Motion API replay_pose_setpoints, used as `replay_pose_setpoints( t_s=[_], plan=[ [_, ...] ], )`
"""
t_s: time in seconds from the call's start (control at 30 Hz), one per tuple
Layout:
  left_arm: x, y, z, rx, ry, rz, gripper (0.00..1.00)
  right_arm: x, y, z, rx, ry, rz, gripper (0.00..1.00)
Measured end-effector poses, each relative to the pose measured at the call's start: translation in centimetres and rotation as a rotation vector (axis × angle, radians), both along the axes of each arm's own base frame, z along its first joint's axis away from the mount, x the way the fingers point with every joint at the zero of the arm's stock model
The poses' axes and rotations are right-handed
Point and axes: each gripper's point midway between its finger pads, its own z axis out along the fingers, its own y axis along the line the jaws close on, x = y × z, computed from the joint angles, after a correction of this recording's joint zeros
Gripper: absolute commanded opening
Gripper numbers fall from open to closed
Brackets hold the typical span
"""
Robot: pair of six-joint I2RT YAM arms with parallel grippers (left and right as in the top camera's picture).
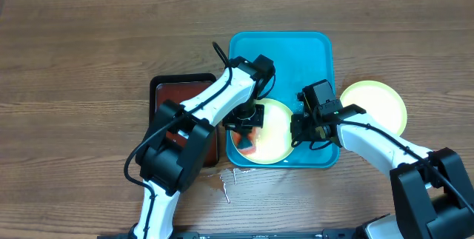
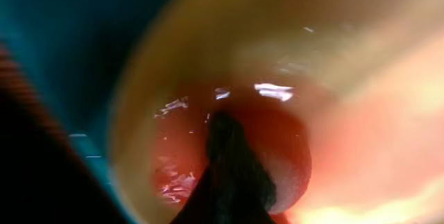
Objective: Clean dirty plates on tray and stack at the side
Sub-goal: 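Scrub the yellow plate with the sponge while right gripper holds its rim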
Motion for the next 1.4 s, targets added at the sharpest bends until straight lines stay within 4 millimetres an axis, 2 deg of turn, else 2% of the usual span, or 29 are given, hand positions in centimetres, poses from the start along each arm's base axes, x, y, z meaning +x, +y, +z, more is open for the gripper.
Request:
replay_pose_setpoints(
  t_s=[0.13,0.3,0.4,0.57,0.67,0.77,0.9,1.0,1.1,1.4],
  plan=[
    [1.2,1.8,0.1,0.097,-0.060,-0.001,0.04,0.0,0.0,0.0,0.002,0.001,0.001,0.07],
    [3.2,1.7,0.3,0.074,-0.124,0.012,0.04,-0.2,0.3,0.0,0.010,0.005,0.008,0.07],
    [4.4,0.4,0.2,-0.026,-0.143,0.016,0.04,-0.2,0.3,0.0,0.009,0.007,0.006,0.07],
    [5.8,-3.6,0.6,-0.249,-0.162,0.012,0.04,-0.2,0.3,0.0,0.008,0.009,0.004,0.07],
    [5.3,-5.8,0.8,-0.326,-0.156,-0.020,0.04,-0.2,0.3,0.0,0.009,0.008,0.004,0.07],
    [3.4,-8.1,1.0,-0.370,-0.119,-0.070,0.04,-0.2,0.3,0.0,0.009,0.008,0.004,0.07],
    [1.0,-9.5,1.1,-0.378,-0.064,-0.110,0.04,-0.2,0.2,0.0,0.008,0.009,0.003,0.07],
    [-0.3,-9.0,1.0,-0.340,-0.014,-0.089,0.04,-0.3,0.2,0.0,0.008,0.010,0.004,0.06],
    [-0.7,-7.7,0.8,-0.284,0.011,-0.058,0.04,-0.3,0.2,0.0,0.008,0.012,0.004,0.06],
    [-0.4,-1.6,0.3,0.009,-0.022,-0.026,0.04,-0.3,0.2,0.0,0.008,0.012,0.004,0.06]
  ],
)
